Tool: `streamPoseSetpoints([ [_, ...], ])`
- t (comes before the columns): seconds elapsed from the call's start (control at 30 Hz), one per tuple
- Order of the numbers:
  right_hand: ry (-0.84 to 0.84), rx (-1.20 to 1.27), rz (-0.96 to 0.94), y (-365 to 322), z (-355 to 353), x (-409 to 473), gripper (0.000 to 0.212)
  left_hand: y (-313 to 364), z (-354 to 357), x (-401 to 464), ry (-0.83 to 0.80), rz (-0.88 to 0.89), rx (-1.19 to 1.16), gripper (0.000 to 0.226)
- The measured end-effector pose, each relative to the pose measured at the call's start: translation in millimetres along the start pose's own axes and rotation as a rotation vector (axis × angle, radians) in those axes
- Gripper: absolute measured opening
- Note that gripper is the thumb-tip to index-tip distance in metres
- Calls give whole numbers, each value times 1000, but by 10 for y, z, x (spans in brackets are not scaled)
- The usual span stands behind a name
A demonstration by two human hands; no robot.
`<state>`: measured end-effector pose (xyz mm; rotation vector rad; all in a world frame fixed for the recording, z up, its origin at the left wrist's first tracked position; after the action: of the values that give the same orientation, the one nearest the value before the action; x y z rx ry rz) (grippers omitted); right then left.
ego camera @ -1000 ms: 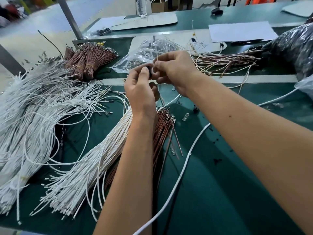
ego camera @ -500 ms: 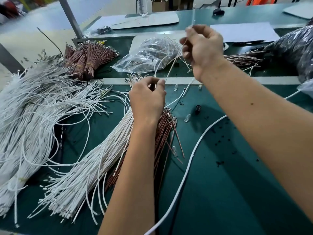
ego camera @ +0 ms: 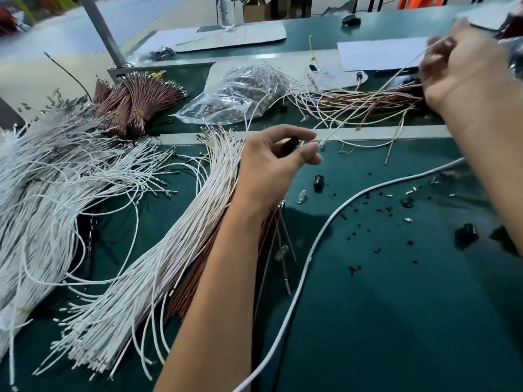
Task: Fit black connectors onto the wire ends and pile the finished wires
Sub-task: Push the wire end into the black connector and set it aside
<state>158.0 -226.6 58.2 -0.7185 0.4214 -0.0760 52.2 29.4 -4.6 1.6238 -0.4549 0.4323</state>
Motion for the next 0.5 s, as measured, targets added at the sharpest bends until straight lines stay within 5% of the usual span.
streamPoseSetpoints([
  [0.1, 84, -367, 128, 292, -275, -323, 24, -49, 209, -65, 104, -57, -95, 12],
  [0.23, -97, -715, 284, 895, -591, -853, 28, -93, 504, -159, 66, -101, -127, 11],
  [0.5, -156, -631, 78, 874, -868, -971, 9, -47, 645, -210, -60, -93, -37, 12],
])
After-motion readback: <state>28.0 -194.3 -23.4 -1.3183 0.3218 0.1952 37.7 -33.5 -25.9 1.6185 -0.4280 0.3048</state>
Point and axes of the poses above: each hand's wrist, its own x-axis towards the middle knuckle, its own z-axis out of the palm, y = z × x, the point moved 3 cm from there along x, towards the middle knuckle, and after that the axes turned 15 degrees about z, right-handed, at the moved point
